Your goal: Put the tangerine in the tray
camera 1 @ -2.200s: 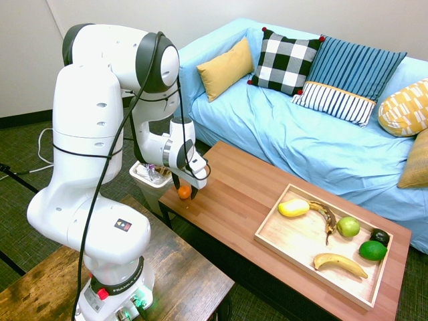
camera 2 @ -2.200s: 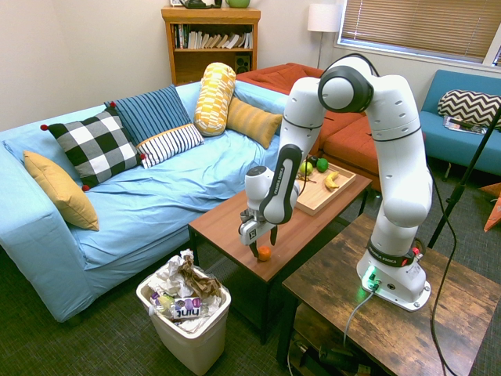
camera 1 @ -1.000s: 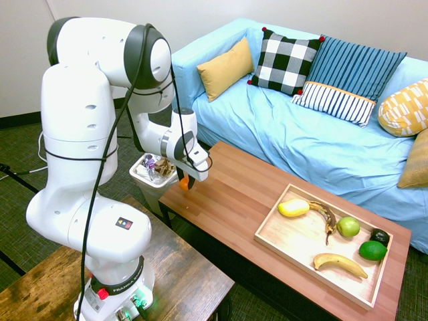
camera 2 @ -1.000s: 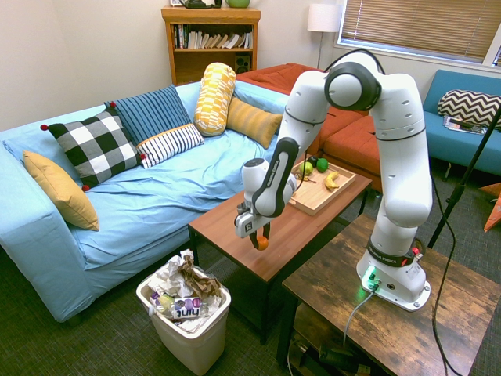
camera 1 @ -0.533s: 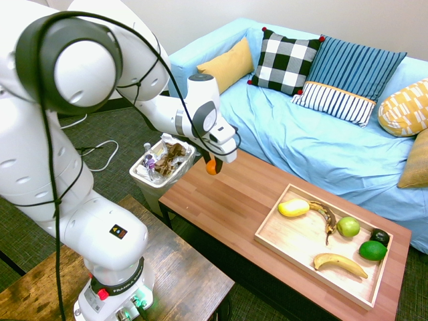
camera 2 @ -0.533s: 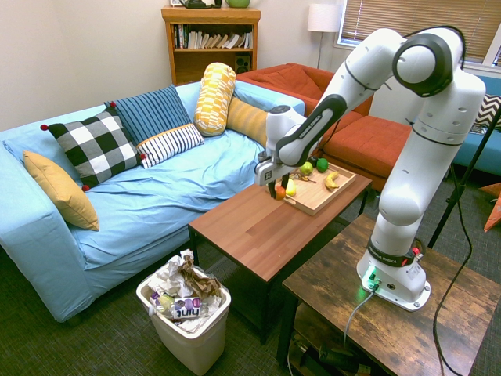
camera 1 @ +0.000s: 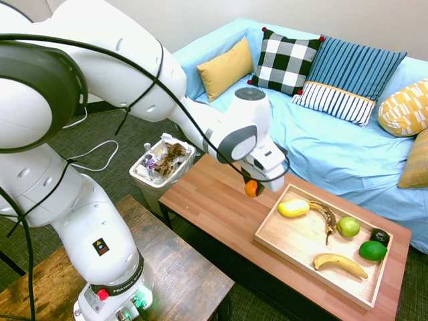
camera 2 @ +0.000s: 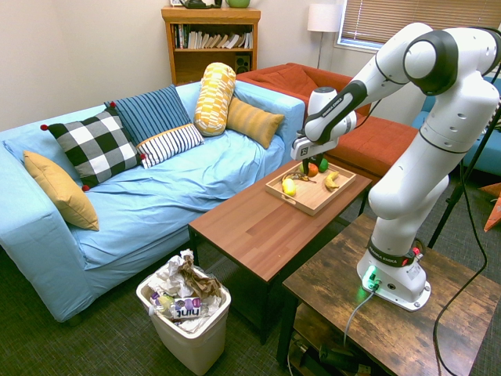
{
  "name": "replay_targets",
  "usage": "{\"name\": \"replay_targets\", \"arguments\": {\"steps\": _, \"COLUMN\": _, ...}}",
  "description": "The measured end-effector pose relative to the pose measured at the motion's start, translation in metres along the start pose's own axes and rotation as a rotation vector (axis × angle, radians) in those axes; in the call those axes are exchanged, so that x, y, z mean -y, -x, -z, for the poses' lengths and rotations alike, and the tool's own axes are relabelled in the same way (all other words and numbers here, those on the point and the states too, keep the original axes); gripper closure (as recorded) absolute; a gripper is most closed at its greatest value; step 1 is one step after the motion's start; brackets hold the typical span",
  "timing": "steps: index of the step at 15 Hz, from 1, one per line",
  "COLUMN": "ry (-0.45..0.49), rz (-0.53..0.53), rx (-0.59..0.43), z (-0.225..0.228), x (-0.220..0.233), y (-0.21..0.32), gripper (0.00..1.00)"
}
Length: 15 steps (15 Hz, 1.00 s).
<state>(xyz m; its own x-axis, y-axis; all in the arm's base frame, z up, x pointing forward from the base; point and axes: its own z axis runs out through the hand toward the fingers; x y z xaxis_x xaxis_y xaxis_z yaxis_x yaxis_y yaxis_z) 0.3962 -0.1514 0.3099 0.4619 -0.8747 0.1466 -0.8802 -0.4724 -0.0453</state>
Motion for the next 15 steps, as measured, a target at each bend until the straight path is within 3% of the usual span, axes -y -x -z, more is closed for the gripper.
{"name": "replay_targets", "arguments": {"steps": 3, "ry": 0.004, "rz": -0.080, "rx": 0.018, "z": -0.035, "x": -0.024, "y": -0.049, "gripper": 1.00}}
{"name": "replay_targets", "arguments": {"steps": 7, "ry": 0.012, "rz": -0.156, "rx": 0.065, "z": -0.089, "x": -0.018, "y": -0.099, "gripper": 1.00}}
{"name": "replay_targets", "arguments": {"steps": 15, "ry": 0.039, "rz": -0.187, "rx": 0.115, "z": -0.187, "x": 0.008, "y": -0.142, "gripper": 1.00}}
